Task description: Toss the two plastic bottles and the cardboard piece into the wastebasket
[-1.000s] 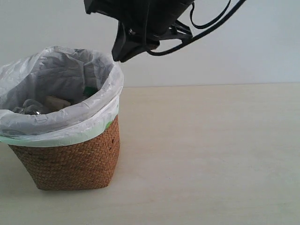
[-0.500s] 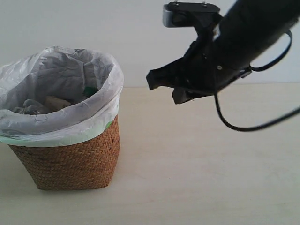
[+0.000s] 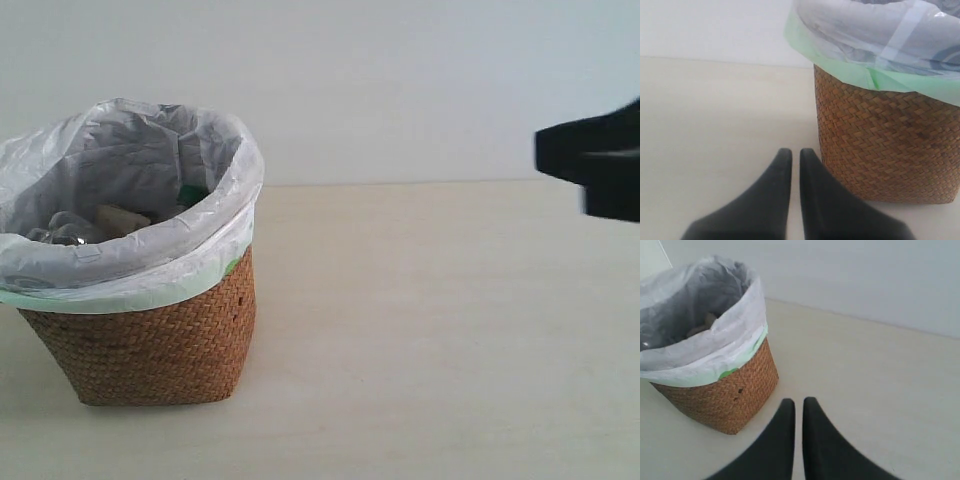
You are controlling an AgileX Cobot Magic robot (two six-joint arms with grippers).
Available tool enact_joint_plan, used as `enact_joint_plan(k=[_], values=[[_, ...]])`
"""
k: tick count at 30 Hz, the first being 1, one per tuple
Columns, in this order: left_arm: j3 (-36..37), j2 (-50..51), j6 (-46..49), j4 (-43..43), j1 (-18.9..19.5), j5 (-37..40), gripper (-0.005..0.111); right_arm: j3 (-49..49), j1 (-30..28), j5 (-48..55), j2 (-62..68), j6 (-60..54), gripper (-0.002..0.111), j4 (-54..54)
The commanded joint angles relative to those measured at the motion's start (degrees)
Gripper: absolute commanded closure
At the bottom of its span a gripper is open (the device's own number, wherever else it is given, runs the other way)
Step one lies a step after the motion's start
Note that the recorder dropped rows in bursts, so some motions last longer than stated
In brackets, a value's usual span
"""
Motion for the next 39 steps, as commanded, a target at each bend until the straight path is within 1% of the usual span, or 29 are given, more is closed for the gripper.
enact_joint_plan(k=[1, 5, 8, 14, 18, 25, 27, 29, 30, 32, 34, 37, 39], values=[[0.2, -0.1, -0.5, 0.1, 0.2, -0.2, 0.101, 7.5, -0.1, -1.0, -14.6, 0.5, 0.107, -0.7], [0.2, -0.1, -0.5, 0.1, 0.2, -0.2, 0.101, 11.3, -0.1, 0.9, -24.6, 0.5, 0.107, -0.7], [0.2, -0.1, -0.5, 0.1, 0.2, -0.2, 0.101, 11.9, -0.1, 3.4, -31.1, 0.5, 0.107, -0.5], [0.2, -0.1, -0.5, 0.1, 0.2, -0.2, 0.101, 11.9, -0.1, 3.5, -39.6, 0.5, 0.107, -0.5], [0.2, -0.1, -0.5, 0.1, 0.2, -0.2, 0.101, 11.9, -0.1, 3.3, -42.3, 0.5, 0.107, -0.5], [0.2, -0.1, -0.5, 0.1, 0.2, -0.2, 0.101, 11.9, -0.1, 3.4, -42.5, 0.5, 0.107, -0.5], [0.2, -0.1, -0.5, 0.1, 0.2, -0.2, 0.101, 12.0, -3.5, 3.4, -43.6, 0.5, 0.107, -0.5], [0.2, -0.1, -0.5, 0.1, 0.2, -0.2, 0.101, 12.0, -10.4, 3.1, -43.6, 0.5, 0.107, -0.5], [0.2, -0.1, -0.5, 0.1, 0.2, -0.2, 0.101, 12.0, -15.8, 3.1, -43.6, 0.5, 0.107, -0.5], [0.2, -0.1, -0.5, 0.1, 0.2, -0.2, 0.101, 12.0, -21.9, 3.1, -43.6, 0.5, 0.107, -0.5], [0.2, -0.1, -0.5, 0.1, 0.2, -0.2, 0.101, 12.0, -26.6, 3.1, -43.6, 0.5, 0.107, -0.5], [0.2, -0.1, -0.5, 0.1, 0.2, -0.2, 0.101, 12.0, -31.3, 3.1, -43.6, 0.5, 0.107, -0.5], [0.2, -0.1, -0.5, 0.1, 0.2, -0.2, 0.101, 12.0, -32.2, 3.1, -43.6, 0.5, 0.107, -0.5]])
